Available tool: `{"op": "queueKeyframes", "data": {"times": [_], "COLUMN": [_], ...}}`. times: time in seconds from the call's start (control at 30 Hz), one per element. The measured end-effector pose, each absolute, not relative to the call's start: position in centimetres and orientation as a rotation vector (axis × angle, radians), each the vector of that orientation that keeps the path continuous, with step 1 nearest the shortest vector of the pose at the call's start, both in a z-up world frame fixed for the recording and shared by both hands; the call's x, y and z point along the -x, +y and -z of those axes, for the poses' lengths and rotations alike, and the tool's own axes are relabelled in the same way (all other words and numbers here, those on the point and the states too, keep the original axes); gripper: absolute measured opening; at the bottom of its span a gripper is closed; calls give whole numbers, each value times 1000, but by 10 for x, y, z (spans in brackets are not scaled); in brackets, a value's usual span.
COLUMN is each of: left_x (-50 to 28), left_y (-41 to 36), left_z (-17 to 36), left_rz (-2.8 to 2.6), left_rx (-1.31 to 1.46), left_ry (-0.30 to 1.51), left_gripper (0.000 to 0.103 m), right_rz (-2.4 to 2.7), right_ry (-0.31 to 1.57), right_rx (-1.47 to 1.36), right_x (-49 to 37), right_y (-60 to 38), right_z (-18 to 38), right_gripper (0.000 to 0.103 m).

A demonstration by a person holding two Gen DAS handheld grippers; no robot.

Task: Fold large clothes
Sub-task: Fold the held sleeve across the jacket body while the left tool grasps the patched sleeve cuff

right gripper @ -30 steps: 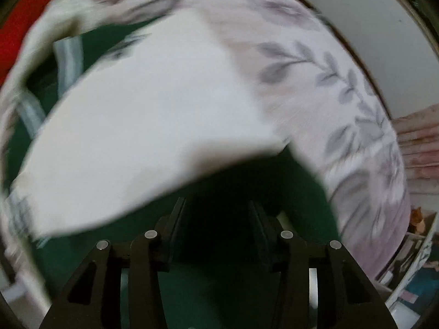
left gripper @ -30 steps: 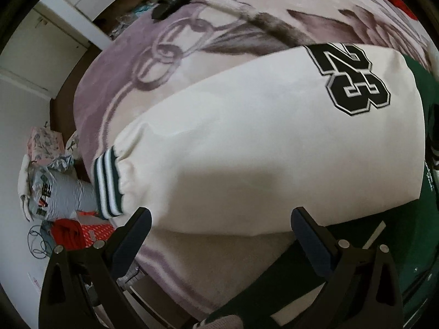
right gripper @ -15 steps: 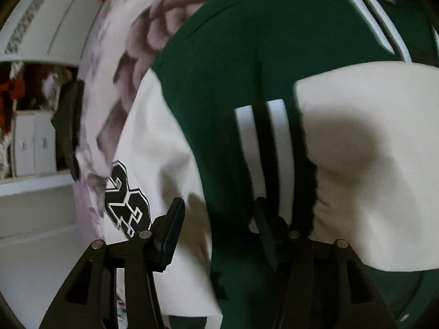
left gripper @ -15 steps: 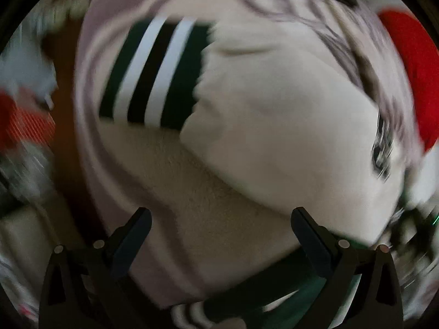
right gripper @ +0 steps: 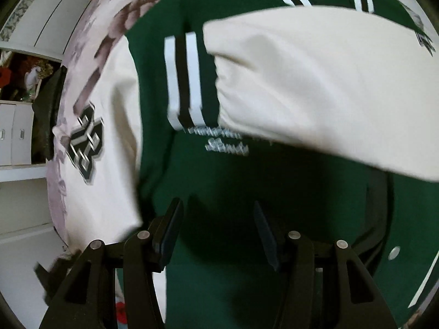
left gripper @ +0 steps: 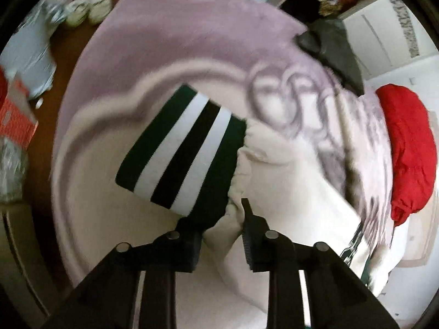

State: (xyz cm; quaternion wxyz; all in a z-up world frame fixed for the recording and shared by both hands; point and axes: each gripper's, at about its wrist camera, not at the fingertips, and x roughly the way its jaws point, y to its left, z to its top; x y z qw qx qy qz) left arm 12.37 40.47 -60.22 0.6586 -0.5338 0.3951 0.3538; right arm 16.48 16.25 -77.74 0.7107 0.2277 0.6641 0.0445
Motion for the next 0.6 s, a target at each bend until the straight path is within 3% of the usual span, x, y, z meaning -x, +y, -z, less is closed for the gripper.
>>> {"op": "queueKeyframes", "data": {"times": [0.2, 0.43, 0.5, 0.6], "left_x": [-172, -239, -238, -236], "left_y": [470, 505, 502, 492], "left_z": [594, 619, 629, 655], "left_rz": [-731, -651, -635, -536], "left_rx": [1170, 1112, 1150, 1290], "left_ry": [818, 909, 950, 955], "left_gripper": [20, 23, 48, 57], "right_rz": [-62, -27, -17, -12], "right_ry": [1432, 1422, 1425, 1421], "right_rx": [-520, -547, -563, -605], "right_x": [-149, -142, -140, -140], "right_y": [164, 155, 152, 149], "right_z": [782, 785, 785, 784], "right_gripper": [55, 55, 55, 59]}}
